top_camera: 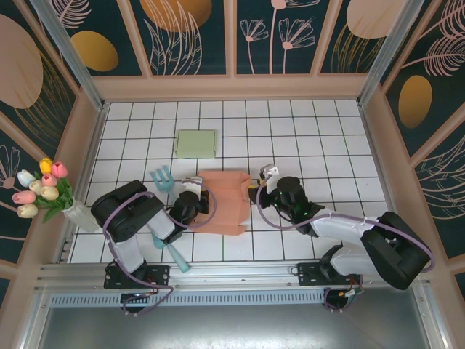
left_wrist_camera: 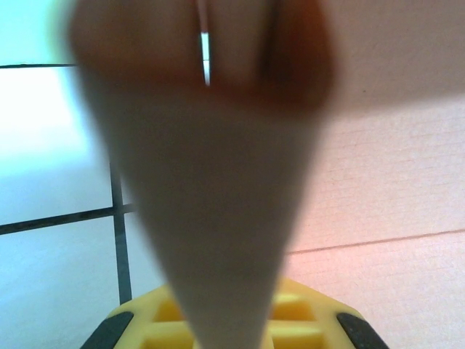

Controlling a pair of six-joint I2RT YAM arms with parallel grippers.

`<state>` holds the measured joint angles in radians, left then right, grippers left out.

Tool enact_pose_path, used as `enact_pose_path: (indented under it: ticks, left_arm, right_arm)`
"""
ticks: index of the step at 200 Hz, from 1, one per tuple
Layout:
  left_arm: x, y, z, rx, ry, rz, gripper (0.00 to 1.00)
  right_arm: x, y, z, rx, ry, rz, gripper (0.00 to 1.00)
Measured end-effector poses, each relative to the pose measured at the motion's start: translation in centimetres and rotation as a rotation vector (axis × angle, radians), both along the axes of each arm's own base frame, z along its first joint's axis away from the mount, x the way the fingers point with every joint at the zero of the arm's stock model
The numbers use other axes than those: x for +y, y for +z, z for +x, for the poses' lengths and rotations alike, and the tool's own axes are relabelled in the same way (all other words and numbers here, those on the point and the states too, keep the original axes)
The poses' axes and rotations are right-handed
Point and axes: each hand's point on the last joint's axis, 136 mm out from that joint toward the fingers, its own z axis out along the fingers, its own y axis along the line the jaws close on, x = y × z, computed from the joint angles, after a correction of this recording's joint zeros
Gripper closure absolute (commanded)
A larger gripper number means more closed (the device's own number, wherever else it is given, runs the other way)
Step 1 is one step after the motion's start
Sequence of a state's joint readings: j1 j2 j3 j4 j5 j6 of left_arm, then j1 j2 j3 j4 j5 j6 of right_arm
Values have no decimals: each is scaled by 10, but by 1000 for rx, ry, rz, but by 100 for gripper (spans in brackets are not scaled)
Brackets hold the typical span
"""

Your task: Fold the paper box

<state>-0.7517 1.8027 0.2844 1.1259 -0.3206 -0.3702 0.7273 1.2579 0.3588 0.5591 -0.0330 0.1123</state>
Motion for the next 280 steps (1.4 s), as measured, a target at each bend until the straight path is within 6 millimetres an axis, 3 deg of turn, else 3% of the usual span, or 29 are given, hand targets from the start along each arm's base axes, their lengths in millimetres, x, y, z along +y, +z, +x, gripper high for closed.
enact_pose_path:
  ticks: [146,280]
  left_arm:
    - [1,-2,4,-13,31,-11,100]
    - [-4,-2,7,-17,116,-45,100]
  right_arm:
    - [28,-43,-3,70,-1,-44,49]
    - [31,-37,21,-89,-193,-93,51]
